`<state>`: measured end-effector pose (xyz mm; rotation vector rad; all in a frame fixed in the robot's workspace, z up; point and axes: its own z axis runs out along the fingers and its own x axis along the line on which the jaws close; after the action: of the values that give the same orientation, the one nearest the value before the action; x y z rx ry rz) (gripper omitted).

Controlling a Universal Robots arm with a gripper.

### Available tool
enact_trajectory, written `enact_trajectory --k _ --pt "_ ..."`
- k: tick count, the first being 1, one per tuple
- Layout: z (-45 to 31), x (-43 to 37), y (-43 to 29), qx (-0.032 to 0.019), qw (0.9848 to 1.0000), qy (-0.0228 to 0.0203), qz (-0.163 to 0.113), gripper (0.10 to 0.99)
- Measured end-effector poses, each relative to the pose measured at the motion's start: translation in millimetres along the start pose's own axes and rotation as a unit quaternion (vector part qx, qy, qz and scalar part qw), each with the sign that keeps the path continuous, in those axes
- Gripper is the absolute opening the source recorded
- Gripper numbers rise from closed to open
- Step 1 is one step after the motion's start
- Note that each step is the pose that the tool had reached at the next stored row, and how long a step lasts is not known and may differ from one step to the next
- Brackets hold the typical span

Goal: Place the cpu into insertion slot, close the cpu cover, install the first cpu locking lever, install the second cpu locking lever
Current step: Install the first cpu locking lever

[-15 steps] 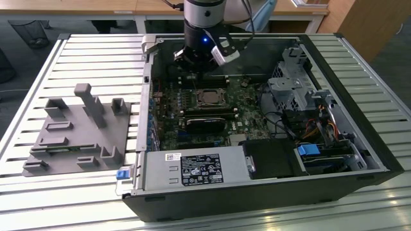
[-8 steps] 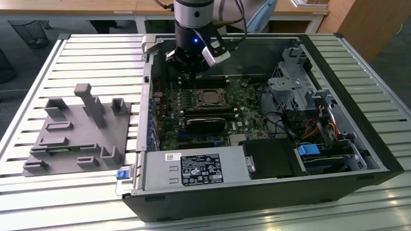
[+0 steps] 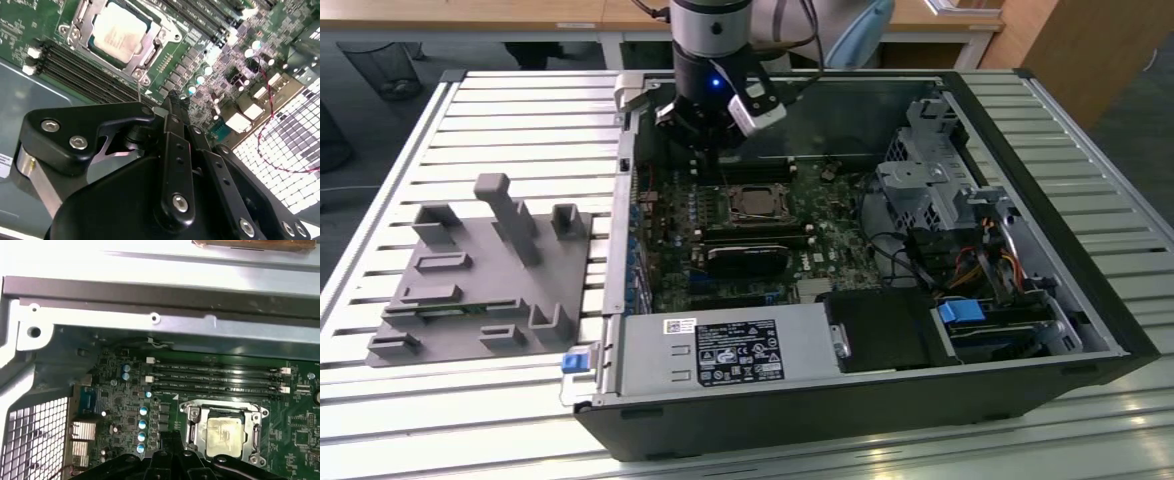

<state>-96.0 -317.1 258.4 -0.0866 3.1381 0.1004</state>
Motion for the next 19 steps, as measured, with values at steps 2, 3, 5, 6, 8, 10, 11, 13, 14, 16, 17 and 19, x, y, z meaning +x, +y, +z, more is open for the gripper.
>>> enact_trajectory --k 2,3,5,6,8,10,11,13,14,16,17,19 --pt "1.4 0.7 3.7 0.0 1.0 0.0 0.0 0.106" --pt "2.1 0.8 5.9 0.0 1.0 0.0 0.0 0.106" --pt "3.7 1.0 9.8 0.0 1.0 -0.0001 0.001 0.106" --pt "4.2 1.4 11.4 0.0 1.0 -0.0002 0.001 0.106" --pt "4.9 2.1 14.6 0.0 1.0 -0.0008 0.002 0.106" --pt "5.5 2.1 16.8 0.0001 1.0 -0.001 0.002 0.106" --pt "5.7 2.0 18.1 0.0001 1.0 -0.001 0.002 0.106" --pt "6.1 0.8 19.7 0.0002 1.0 -0.001 0.002 0.106" --pt "6.1 0.0 19.8 0.0002 1.0 -0.001 0.002 0.106" --pt "6.2 -2.3 19.9 0.0002 1.0 -0.001 0.002 0.106" --pt "6.3 -3.8 19.9 0.0002 1.0 -0.001 0.002 0.106" --pt "6.4 -8.4 19.7 0.0002 1.0 -0.001 0.002 0.106"
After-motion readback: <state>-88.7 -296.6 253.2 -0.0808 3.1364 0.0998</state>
